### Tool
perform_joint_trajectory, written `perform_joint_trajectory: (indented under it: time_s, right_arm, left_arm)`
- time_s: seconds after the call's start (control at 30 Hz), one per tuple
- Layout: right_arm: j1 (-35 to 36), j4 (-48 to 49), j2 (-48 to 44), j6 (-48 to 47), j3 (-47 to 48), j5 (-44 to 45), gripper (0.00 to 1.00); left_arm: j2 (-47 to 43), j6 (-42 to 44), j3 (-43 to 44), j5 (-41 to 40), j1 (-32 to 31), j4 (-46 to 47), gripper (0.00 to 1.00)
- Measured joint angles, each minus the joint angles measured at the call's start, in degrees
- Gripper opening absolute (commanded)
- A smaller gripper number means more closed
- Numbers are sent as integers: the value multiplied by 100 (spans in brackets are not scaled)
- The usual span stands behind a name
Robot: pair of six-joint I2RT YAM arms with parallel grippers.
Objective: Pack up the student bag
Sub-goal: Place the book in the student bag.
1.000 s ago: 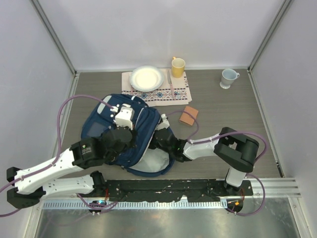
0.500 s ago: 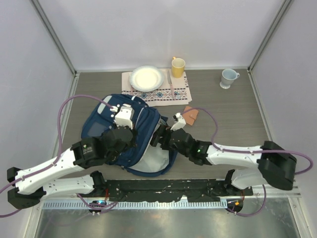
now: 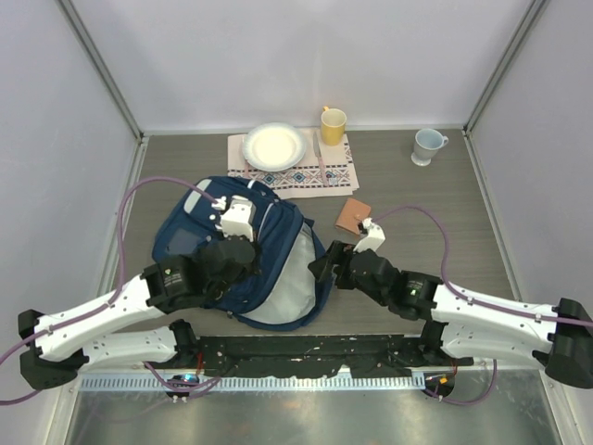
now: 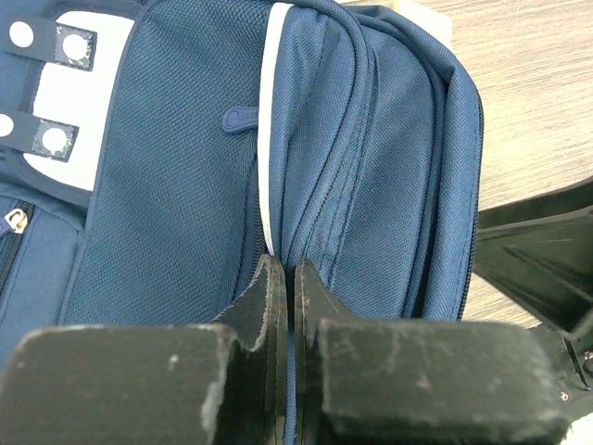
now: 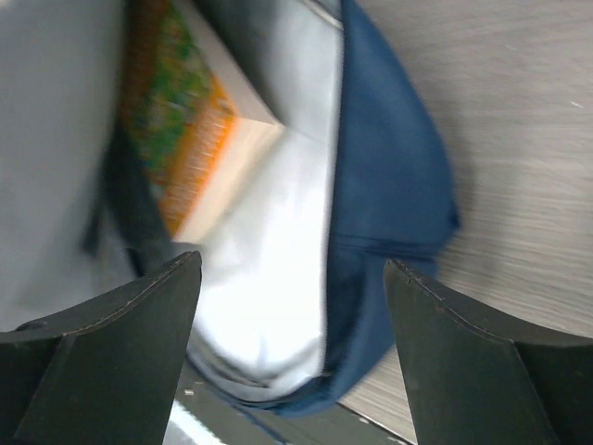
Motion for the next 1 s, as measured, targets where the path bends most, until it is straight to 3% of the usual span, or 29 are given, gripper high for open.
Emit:
perform_joint_trajectory:
  time_s: [0.13, 0.4, 0.53, 0.67, 0.8, 0.93, 1.0]
  right_arm:
    - [0, -529, 385, -50, 0, 61, 88]
    - [4, -535, 1360, -44, 52, 4, 89]
    - [7, -562, 1836, -61, 332, 4, 82]
    - [9, -649, 2312, -111, 680, 79, 66]
    - [7, -737, 2474, -208, 686, 162, 36]
    - [9, -828, 2496, -280, 684, 197, 17]
    - [9, -848, 2492, -321, 678, 201, 4]
  left_arm:
    - [92, -63, -61, 63, 7, 90, 0]
    - [177, -282, -304, 328, 7, 282, 0]
    - [192, -319, -308, 376, 26, 295, 1]
    - [184, -345, -317, 409, 33, 299, 3]
    - [92, -350, -407, 452, 33, 345, 4]
    - [2, -363, -481, 498, 37, 369, 5]
    - [-26, -382, -511, 511, 42, 387, 17]
